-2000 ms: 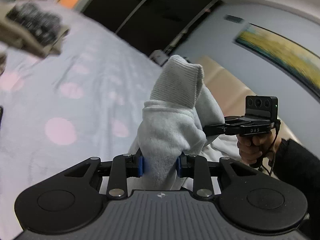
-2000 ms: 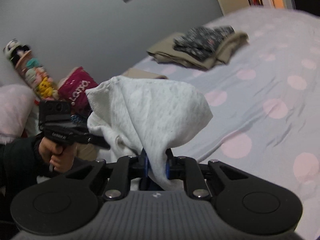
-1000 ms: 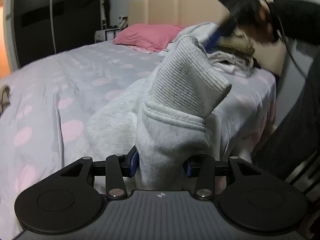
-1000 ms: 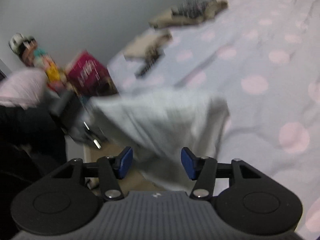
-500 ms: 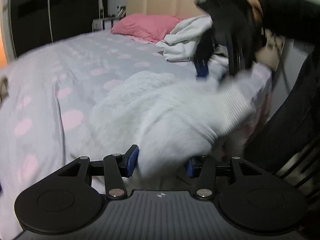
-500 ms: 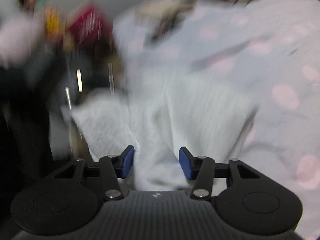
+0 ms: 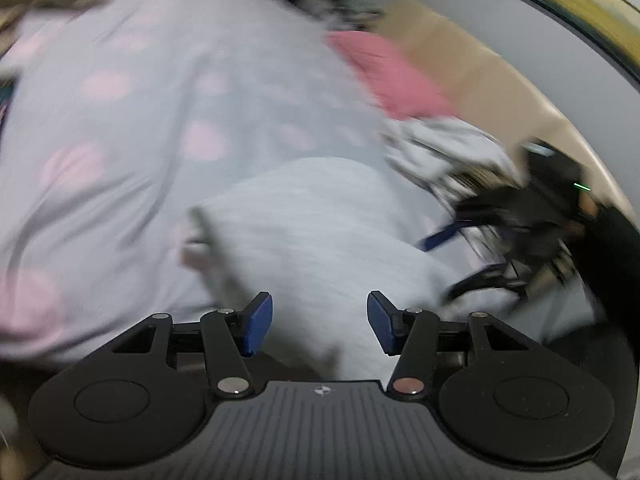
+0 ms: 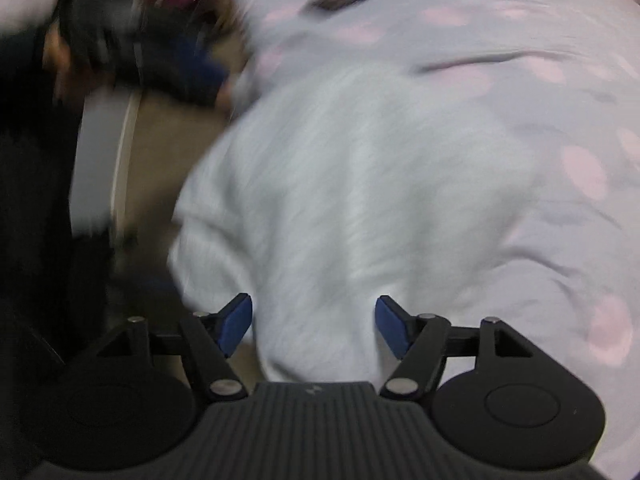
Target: Fold clothes
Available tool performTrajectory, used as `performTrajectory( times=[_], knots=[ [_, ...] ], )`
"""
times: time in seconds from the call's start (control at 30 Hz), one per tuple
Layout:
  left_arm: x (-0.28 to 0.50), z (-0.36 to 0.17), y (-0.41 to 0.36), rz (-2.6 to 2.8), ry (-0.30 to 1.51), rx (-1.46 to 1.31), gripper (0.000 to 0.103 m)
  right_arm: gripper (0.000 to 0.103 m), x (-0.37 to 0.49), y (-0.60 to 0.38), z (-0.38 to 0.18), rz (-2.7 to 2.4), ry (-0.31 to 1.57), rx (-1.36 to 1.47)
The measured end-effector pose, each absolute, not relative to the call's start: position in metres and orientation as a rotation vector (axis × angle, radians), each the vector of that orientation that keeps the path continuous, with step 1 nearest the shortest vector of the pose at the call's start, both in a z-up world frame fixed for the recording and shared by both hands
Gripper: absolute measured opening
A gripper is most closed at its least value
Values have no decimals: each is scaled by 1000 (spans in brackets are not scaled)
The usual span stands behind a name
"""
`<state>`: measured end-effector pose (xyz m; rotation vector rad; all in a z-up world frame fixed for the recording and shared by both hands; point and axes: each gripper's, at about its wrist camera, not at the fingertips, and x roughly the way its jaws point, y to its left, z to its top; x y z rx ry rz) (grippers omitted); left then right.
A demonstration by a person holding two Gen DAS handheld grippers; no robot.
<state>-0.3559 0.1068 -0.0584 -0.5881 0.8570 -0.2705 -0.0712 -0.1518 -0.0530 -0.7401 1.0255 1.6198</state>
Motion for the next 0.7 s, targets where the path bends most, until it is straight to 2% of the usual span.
performTrajectory(
  times=[0.07, 0.1, 0.23, 0.33, 0.37, 0.4, 0.47, 0.5, 0.53, 0.6, 0.7],
  knots=[
    [-344, -69, 116, -228, 883, -658, 50, 78, -47, -157, -43, 1544, 1026, -562],
    [-337, -74, 121, -207, 895, -693, 50, 86, -36, -157, -41, 1486, 1018, -480],
    [-314, -97, 135, -141, 946, -802, 55, 87, -6, -142, -60, 1313, 1142, -314],
    [-306, -112, 138, -132, 959, -838, 59, 87, -11, -128, -88, 1305, 1243, -355],
    [-304, -116, 138, -139, 951, -852, 57, 87, -17, -124, -98, 1292, 1265, -393],
    [-304, -119, 138, -146, 939, -854, 50, 86, -19, -122, -107, 1288, 1280, -404],
    [-301, -121, 136, -144, 930, -822, 38, 71, -21, -119, -118, 1302, 1294, -401],
    [-299, -122, 136, -144, 927, -808, 32, 56, -22, -118, -118, 1322, 1287, -394],
    [-297, -121, 137, -144, 914, -801, 29, 48, -23, -117, -118, 1341, 1281, -388],
    [-294, -115, 141, -145, 864, -811, 21, 39, -23, -116, -110, 1369, 1239, -353],
    [-283, -97, 150, -134, 761, -782, 18, 33, -14, -109, -104, 1366, 1185, -258]
  ],
)
